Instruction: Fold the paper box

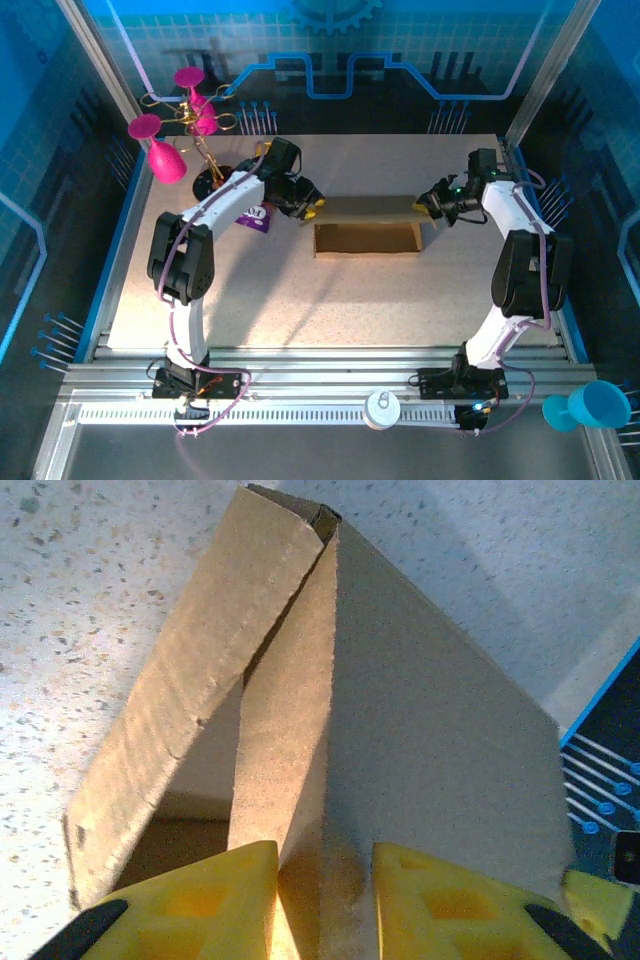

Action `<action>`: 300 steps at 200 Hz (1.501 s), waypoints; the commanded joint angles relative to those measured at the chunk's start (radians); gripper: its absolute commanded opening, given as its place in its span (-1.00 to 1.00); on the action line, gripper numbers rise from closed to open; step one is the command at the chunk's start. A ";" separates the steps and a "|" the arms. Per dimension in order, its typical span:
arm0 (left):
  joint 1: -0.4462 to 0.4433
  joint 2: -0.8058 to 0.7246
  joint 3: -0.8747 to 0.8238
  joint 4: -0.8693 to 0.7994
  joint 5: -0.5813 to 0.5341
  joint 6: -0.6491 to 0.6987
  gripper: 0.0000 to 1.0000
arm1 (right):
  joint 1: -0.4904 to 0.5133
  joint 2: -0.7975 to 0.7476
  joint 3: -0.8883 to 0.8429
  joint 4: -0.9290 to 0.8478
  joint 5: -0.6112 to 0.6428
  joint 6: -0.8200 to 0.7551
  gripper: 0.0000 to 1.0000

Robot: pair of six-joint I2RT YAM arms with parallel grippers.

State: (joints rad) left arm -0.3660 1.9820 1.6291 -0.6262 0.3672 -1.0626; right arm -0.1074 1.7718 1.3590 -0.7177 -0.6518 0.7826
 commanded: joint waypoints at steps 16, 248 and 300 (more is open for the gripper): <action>-0.010 0.008 -0.044 -0.040 -0.013 0.100 -0.36 | 0.021 0.034 -0.003 -0.099 0.036 -0.130 -0.91; -0.054 -0.075 -0.275 0.022 -0.116 0.171 -0.32 | 0.105 -0.023 0.125 -0.381 0.419 -0.437 -0.07; -0.057 -0.108 -0.263 0.010 -0.136 0.209 -0.33 | 0.107 -0.003 0.054 -0.308 0.305 -0.464 0.01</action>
State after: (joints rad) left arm -0.4164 1.9282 1.3769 -0.5957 0.2676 -0.8974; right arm -0.0059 1.7748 1.4528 -1.0454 -0.2955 0.3454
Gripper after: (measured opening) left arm 0.332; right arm 0.499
